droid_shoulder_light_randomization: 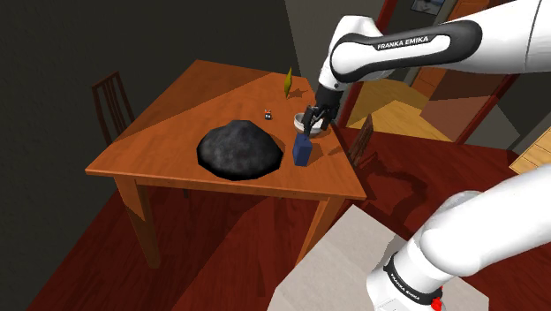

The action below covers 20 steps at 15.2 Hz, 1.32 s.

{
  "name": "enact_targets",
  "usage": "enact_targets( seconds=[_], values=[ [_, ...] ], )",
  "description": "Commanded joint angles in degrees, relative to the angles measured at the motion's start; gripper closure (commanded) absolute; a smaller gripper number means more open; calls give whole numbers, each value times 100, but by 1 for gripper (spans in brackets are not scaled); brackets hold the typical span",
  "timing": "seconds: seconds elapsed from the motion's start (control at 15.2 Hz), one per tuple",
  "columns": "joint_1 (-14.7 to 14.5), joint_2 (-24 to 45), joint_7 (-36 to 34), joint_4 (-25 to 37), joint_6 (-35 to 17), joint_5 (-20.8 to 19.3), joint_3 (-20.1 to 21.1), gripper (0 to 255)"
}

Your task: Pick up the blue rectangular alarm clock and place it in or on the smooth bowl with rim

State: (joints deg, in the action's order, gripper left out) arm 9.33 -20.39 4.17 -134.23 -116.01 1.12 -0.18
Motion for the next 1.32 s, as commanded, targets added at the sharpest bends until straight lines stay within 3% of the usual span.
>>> enact_targets(
  seconds=[0.0,0.46,0.92,1.25],
  values=[
    [70,310,-103,-48,-308,-26,-32,0],
    [317,1558,-324,285,-1043,-95,-235,0],
    [314,1865,-310,42,-1593,-75,-237,0],
    [314,1893,-309,25,-1638,-73,-237,0]
  ],
)
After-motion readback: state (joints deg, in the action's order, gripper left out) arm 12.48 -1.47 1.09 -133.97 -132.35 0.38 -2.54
